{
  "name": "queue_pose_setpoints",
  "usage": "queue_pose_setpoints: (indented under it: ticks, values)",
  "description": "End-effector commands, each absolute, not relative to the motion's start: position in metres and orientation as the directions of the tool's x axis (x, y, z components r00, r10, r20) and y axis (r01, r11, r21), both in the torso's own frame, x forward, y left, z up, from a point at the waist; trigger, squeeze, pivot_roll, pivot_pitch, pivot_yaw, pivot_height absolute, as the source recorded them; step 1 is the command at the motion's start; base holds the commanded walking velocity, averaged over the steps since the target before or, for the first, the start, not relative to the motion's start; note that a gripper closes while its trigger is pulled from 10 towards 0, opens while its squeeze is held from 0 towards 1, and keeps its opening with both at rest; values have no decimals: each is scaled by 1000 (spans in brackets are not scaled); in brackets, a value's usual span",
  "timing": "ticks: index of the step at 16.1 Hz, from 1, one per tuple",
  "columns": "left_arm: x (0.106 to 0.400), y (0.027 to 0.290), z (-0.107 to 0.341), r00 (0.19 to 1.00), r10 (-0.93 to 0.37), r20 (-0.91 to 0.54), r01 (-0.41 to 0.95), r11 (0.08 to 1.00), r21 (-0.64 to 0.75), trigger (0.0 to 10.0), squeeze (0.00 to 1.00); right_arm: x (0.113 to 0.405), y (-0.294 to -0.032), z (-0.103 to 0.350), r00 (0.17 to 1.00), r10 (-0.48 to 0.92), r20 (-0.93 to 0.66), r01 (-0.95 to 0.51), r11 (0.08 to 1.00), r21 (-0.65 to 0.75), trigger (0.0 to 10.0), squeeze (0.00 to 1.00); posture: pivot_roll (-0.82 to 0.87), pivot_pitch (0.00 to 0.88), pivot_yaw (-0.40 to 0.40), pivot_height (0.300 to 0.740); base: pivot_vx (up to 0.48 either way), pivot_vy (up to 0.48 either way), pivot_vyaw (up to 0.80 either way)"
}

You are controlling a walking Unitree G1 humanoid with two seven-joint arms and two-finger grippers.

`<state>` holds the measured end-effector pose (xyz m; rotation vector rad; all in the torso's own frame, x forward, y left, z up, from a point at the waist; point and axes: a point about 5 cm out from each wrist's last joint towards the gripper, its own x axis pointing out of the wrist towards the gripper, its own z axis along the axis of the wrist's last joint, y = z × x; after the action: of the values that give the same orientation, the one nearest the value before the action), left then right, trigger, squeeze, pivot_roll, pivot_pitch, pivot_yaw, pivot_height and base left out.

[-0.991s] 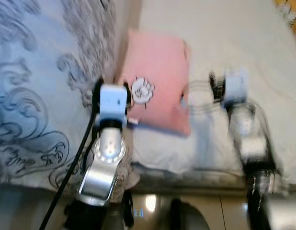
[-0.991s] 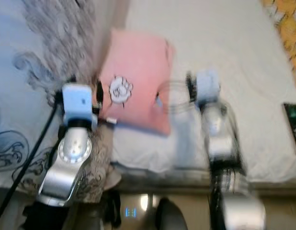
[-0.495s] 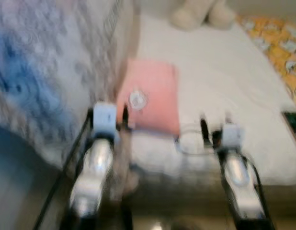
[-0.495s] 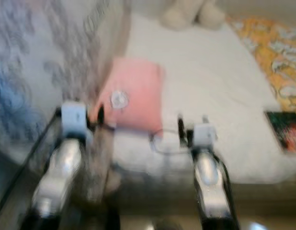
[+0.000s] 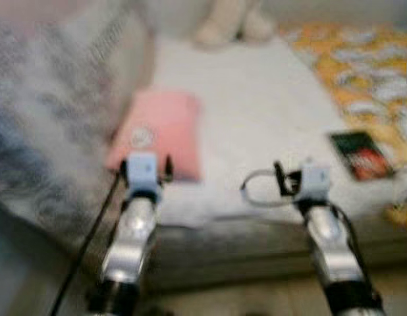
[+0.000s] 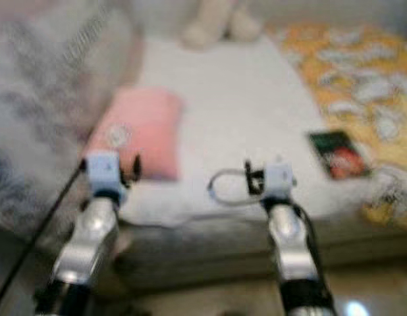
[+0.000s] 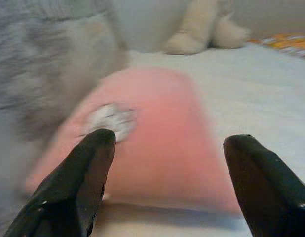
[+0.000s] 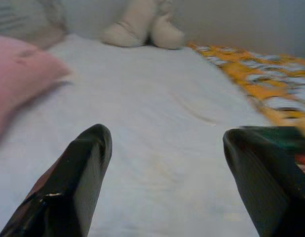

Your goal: Clean up the room

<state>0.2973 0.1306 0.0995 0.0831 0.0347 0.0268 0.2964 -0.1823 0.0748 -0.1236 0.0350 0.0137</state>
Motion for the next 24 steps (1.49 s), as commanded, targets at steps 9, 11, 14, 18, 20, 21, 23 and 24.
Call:
queue_pose_setpoints:
  ticks: [9,11,14,18,20,21,23,24]
  values:
    - [309,146,102,994,103,-27,-99,989,111,10000,0,305,-159,81,995,97,-20,-99,985,-139,10000,0,-87,0,34,740,0,-423,174]
    - [309,147,100,993,113,-32,-109,988,108,10000,0,305,-155,82,994,113,-11,-113,982,-154,10000,0,-95,0,34,740,131,-409,0]
    - [305,148,105,996,88,31,-91,989,118,10000,0,300,-154,87,995,90,38,-87,994,-64,10000,0,-89,0,26,740,280,-386,0]
    - [309,134,119,995,1,98,-12,994,109,10000,0,286,-150,79,997,74,27,-74,997,-33,10000,0,-104,0,41,740,301,-369,0]
    - [314,135,117,997,23,78,-31,994,101,10000,0,290,-149,83,996,75,37,-74,997,-34,10000,0,-115,0,51,740,326,-349,0]
    - [315,135,117,997,22,76,-30,995,99,10000,0,292,-150,84,996,77,40,-76,996,-41,10000,0,-117,0,54,740,352,-322,0]
    - [317,134,118,997,12,79,-20,994,104,10000,0,294,-154,89,997,54,62,-52,998,-45,10000,0,-121,0,60,740,364,-306,0]
    - [315,138,115,997,20,70,-28,993,111,10000,0,293,-158,89,997,30,65,-28,999,-27,10000,0,-124,0,61,740,379,-292,0]
